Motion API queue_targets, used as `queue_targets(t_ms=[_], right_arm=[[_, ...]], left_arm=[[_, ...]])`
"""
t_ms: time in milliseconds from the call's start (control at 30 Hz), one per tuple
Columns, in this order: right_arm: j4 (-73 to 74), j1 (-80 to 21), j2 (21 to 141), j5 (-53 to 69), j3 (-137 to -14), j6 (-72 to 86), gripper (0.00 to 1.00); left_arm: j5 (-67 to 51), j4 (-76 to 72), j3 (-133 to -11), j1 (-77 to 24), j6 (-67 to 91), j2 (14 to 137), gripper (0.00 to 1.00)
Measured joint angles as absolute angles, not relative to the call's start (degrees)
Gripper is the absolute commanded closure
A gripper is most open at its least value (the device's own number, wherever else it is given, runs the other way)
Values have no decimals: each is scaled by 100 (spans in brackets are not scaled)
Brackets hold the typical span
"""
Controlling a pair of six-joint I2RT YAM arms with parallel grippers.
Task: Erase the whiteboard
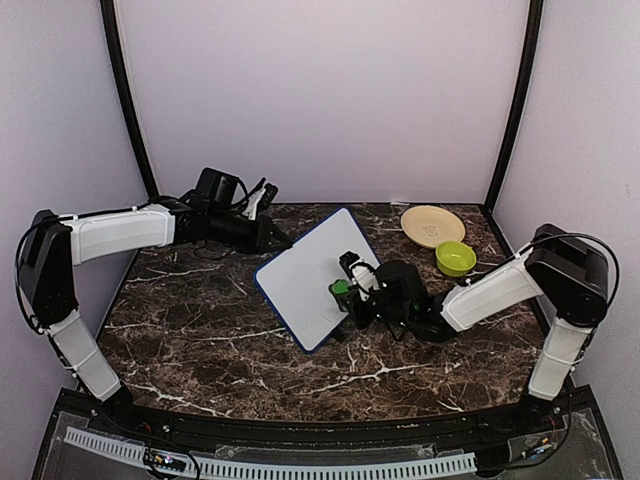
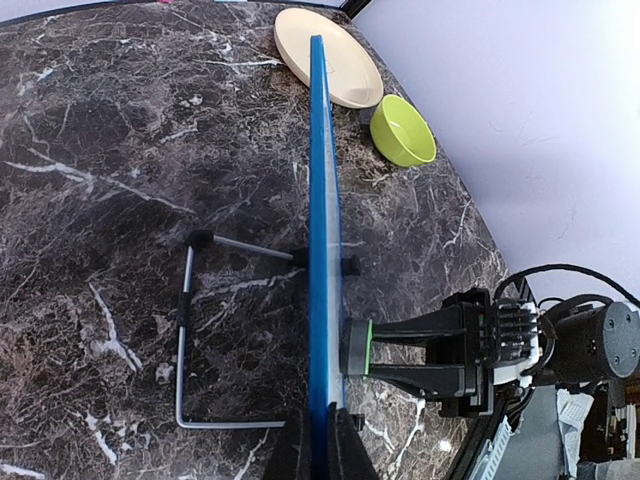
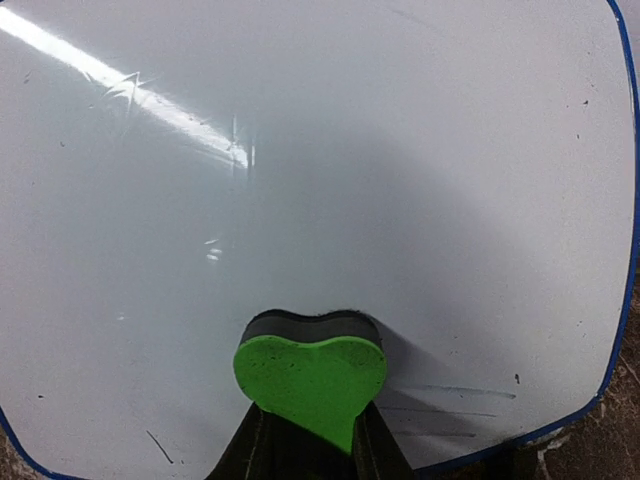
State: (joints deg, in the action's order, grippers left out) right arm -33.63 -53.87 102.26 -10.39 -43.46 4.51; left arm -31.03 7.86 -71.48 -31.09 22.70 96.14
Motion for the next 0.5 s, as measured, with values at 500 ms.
queue_targets(t_ms=[500], right_arm=[[-3317, -4707, 10197, -598, -4322, 635, 99]], left_arm=[[-3103, 906, -7227, -3107, 2265, 9649, 100]])
